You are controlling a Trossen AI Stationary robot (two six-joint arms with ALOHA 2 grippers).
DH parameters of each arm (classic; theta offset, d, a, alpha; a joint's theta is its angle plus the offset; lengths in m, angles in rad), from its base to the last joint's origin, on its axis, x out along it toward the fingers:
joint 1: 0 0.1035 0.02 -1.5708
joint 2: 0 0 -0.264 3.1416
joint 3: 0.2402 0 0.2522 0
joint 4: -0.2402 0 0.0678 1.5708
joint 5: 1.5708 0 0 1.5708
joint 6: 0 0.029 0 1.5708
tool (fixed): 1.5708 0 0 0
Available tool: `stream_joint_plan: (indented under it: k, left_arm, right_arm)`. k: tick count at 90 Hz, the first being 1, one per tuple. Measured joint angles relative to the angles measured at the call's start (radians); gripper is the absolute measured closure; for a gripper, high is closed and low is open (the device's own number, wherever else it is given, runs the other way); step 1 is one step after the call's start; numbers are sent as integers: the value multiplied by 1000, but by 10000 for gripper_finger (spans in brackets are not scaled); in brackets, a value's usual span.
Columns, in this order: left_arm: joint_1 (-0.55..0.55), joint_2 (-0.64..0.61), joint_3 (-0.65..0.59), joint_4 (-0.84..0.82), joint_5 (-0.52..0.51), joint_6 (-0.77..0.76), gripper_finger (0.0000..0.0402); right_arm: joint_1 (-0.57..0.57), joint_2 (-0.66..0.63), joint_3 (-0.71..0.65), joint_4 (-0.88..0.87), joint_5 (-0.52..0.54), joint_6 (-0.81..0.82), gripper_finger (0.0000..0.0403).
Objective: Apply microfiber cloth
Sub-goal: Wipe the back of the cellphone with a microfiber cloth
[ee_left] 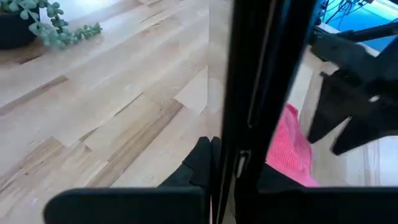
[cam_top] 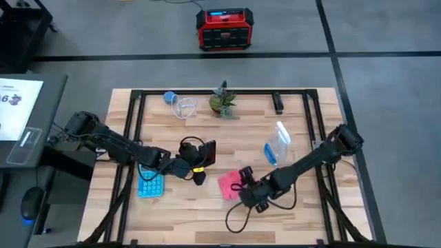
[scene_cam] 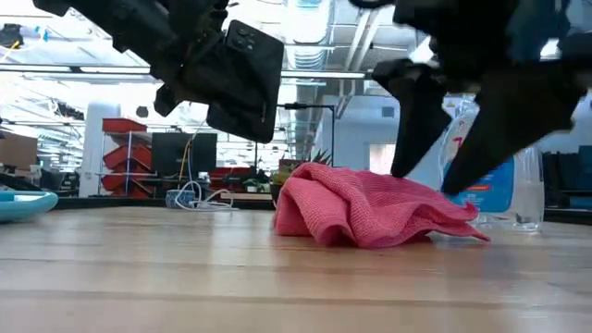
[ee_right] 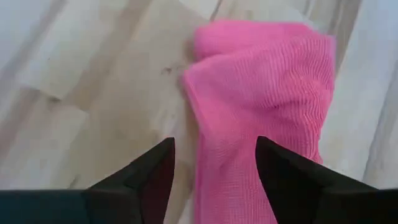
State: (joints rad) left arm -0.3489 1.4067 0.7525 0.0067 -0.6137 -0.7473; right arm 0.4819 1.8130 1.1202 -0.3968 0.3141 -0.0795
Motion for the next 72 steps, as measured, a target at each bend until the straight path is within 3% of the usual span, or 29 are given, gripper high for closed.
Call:
stream_joint_plan:
  k: [18,38,49,62,72]
  left_arm:
    - [0,0,0,0,5,1,399]
    - [0,0,0,-1,5,-1,399]
    - [0,0,0,2,5,-1,399]
    - [0,0,0,1,5,1,399]
    - [0,0,0,-1,5,1,399]
  right_arm:
    - [-46,81,-2,44,-26,-20,250]
    - [-99,148,4,84,-135,-42,280]
    - [-123,149,3,83,-180,-14,310]
    - [-131,111,0,78,-190,-8,387]
    - [-133,47,-8,21,-219,18,396]
